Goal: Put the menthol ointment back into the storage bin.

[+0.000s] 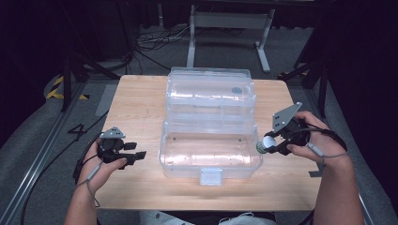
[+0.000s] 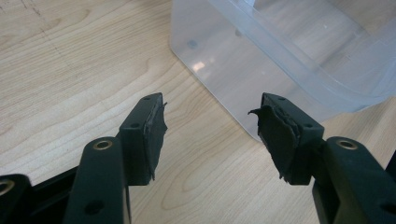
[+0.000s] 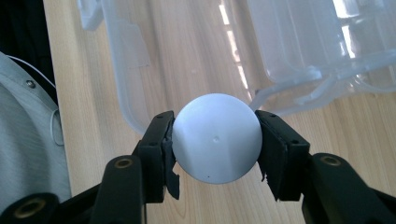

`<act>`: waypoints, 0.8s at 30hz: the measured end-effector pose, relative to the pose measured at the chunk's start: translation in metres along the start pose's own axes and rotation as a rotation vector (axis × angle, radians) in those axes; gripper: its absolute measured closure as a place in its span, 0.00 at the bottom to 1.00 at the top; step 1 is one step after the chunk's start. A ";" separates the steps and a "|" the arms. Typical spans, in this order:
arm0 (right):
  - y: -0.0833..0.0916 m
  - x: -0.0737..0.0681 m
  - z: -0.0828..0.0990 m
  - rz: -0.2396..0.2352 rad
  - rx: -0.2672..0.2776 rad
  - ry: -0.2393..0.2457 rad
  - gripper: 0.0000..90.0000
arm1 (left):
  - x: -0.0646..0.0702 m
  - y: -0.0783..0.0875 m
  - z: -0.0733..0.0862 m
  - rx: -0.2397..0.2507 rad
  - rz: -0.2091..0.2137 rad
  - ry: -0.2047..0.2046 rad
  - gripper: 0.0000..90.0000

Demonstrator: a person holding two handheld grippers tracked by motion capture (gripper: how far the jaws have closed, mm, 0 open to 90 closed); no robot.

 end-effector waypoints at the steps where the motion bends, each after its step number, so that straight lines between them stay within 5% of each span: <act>1: -0.001 -0.001 -0.002 -0.005 0.003 0.008 0.56 | 0.000 0.000 0.000 -0.002 -0.001 0.000 0.47; 24: -0.020 -0.009 -0.018 -0.063 -0.023 0.065 0.56 | 0.000 0.000 0.000 -0.005 -0.001 -0.004 0.47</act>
Point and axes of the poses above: each handheld gripper's, and its own axes: y roughly backward along the jaws, z roughly out of its underside, x roughly to its right, the point moved 2 cm from there along -y, roughly forward along the jaws, and after that the axes turned 3 degrees about x, right-handed, at the moved point
